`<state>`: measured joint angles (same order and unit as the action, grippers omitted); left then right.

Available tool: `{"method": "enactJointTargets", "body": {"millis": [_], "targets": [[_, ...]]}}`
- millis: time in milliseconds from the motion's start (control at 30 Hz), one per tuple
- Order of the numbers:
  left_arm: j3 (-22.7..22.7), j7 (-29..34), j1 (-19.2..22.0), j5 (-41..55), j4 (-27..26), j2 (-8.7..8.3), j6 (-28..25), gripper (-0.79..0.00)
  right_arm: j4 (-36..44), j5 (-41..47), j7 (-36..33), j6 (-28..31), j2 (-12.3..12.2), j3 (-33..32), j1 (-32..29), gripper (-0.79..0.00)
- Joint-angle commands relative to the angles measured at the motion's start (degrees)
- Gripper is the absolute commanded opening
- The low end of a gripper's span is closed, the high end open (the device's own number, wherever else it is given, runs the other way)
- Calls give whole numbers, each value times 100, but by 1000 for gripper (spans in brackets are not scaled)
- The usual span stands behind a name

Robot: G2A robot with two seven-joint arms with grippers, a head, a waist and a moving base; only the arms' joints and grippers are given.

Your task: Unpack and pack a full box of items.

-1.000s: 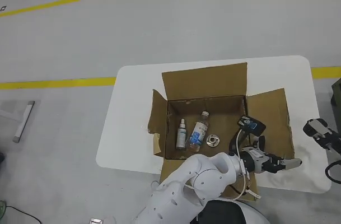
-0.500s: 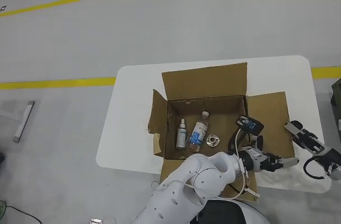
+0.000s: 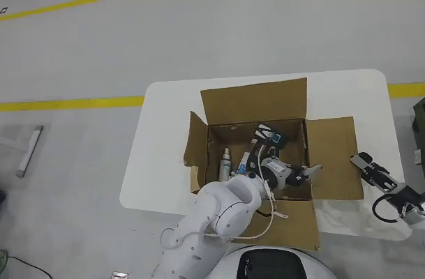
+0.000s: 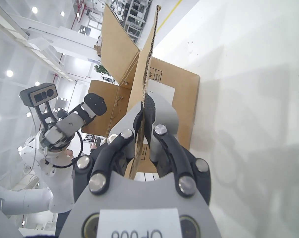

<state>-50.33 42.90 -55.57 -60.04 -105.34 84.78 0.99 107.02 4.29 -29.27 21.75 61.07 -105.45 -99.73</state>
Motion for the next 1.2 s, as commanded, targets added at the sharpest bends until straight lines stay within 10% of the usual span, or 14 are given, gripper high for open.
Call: {"method": "enactJointTargets", "body": {"millis": [0,600,900,1167], "targets": [[-37,93,24,-726,71,-44,-56,0,19,-31,-9,14,0,-2,2,-785],[266,1024,620,-2404,1627,39,-258,0,130,-193,23,17,13,-33,-47,-785],[290,977,767,-2317,2240,141,-184,-222,108,-201,8,18,18,-15,-16,-785],[280,949,781,-2232,2474,207,-154,-200,61,-203,-13,22,23,24,29,-785]]}}
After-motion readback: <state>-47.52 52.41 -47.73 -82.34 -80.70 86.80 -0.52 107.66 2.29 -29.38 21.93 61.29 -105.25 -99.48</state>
